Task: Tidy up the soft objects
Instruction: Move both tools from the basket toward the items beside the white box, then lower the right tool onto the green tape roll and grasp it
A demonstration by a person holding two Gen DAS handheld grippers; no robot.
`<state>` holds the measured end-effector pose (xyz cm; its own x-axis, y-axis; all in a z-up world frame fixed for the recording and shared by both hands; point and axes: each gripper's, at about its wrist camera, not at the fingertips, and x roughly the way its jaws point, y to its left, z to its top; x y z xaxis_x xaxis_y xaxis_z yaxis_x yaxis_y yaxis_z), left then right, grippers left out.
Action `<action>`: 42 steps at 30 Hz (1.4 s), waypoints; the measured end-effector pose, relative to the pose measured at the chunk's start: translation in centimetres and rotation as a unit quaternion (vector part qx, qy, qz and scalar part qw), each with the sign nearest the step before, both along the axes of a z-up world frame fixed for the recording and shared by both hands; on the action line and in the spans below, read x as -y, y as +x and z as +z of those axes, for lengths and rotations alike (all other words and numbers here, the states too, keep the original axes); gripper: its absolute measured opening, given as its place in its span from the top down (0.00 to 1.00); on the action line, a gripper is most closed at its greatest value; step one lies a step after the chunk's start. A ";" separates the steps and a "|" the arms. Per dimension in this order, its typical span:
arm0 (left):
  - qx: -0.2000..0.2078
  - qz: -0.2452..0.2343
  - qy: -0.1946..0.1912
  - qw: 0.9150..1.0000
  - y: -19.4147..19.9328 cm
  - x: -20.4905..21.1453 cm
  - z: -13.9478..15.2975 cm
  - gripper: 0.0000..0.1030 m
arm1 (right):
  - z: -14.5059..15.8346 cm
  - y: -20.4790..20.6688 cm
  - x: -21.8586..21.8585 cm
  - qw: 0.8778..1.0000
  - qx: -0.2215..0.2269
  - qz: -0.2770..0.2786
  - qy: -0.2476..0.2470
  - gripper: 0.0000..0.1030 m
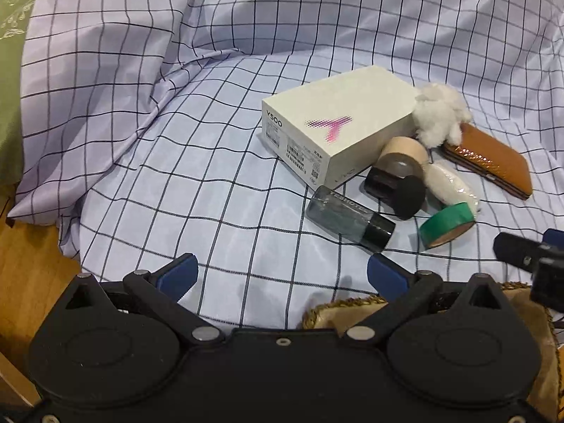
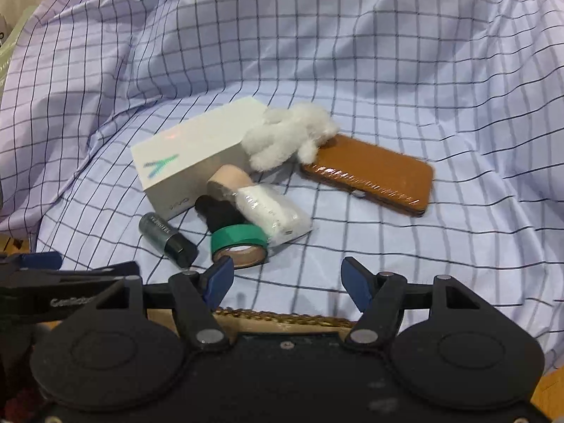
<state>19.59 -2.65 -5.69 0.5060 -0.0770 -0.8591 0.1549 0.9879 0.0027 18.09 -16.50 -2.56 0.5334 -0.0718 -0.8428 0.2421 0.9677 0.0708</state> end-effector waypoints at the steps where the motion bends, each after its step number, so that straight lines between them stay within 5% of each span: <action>1: -0.003 -0.001 0.000 1.000 0.3 0.0 -0.2 0.04 | -0.3 0.3 -0.2 1.000 -0.003 0.003 0.003 0.35; 9: -0.014 0.021 -0.012 1.000 1.9 -1.4 -0.6 0.04 | -2.5 2.5 -1.3 1.000 -0.022 0.015 -0.006 0.40; 17: -0.022 0.025 -0.020 0.999 2.6 -1.5 -1.3 0.04 | -2.2 6.0 1.2 0.999 -0.006 -0.030 -0.018 0.40; 24: -0.018 0.021 -0.017 0.999 2.5 -1.6 -1.3 0.04 | -0.7 4.1 1.6 0.999 0.009 -0.038 0.002 0.39; 42: -0.010 0.043 -0.006 0.999 2.8 -3.8 -1.3 0.04 | -4.6 5.6 -1.7 0.998 -0.049 -0.018 0.033 0.44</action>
